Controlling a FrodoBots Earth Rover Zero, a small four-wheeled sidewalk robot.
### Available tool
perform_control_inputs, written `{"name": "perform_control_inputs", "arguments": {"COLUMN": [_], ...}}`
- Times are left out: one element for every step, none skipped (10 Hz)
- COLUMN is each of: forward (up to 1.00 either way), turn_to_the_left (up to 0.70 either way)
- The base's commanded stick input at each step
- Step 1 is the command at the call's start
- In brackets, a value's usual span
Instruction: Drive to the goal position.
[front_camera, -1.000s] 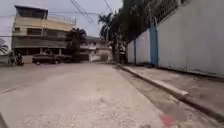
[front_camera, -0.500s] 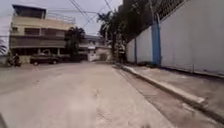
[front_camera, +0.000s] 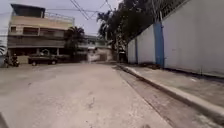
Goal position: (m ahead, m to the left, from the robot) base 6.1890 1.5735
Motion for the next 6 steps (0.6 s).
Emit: {"name": "perform_control_inputs", "arguments": {"forward": [0.7,0.7,0.7,0.7,0.7,0.7], "turn_to_the_left": [0.0,0.0,0.0,0.0,0.0,0.0]}}
